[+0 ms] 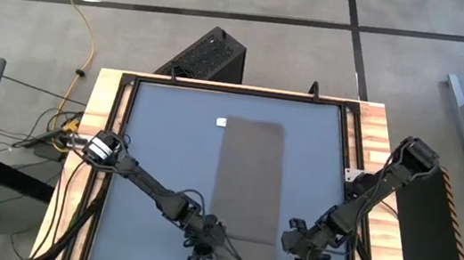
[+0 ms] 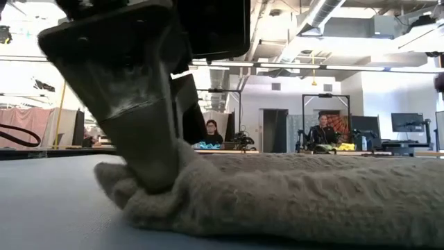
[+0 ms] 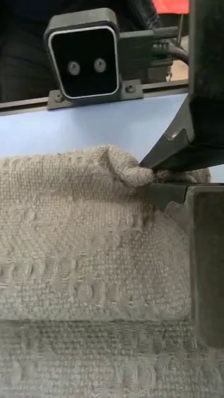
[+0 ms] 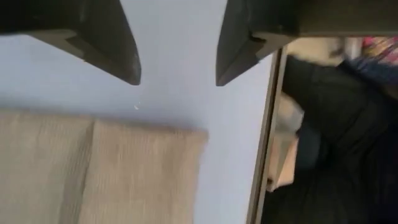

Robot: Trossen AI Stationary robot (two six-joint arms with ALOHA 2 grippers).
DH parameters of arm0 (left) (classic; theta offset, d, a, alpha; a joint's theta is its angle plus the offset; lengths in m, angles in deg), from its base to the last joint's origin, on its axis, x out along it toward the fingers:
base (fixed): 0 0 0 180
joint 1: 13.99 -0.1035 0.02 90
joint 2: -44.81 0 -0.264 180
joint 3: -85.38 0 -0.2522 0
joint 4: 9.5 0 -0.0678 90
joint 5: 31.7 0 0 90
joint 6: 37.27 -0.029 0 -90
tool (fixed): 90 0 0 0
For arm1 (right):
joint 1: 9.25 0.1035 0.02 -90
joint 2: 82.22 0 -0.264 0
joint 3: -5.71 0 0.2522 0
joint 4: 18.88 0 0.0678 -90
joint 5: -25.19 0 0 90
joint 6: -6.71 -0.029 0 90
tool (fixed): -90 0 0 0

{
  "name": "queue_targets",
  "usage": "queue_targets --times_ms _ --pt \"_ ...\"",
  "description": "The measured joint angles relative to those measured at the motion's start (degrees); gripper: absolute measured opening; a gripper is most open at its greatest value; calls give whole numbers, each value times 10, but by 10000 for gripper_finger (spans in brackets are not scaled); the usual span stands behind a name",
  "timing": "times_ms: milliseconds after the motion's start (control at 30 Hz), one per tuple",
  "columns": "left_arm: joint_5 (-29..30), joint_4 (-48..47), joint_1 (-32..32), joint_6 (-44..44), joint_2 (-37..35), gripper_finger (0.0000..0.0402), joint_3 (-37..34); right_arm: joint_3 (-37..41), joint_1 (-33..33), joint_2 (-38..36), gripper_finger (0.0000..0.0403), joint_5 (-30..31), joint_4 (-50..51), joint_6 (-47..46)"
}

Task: Roll towel into tight, uniform cylinder
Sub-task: Roll the gray towel

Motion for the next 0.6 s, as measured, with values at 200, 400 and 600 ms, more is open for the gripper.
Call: queue_targets --times_ms 200,400,600 --pt "14 2 -1 -6 0 0 0 0 62 39 252 161 -145 148" --pt "17 5 -2 -6 0 0 0 -11 94 80 237 253 -183 200" --pt "21 7 -2 -6 0 0 0 -22 101 127 227 257 -203 197"
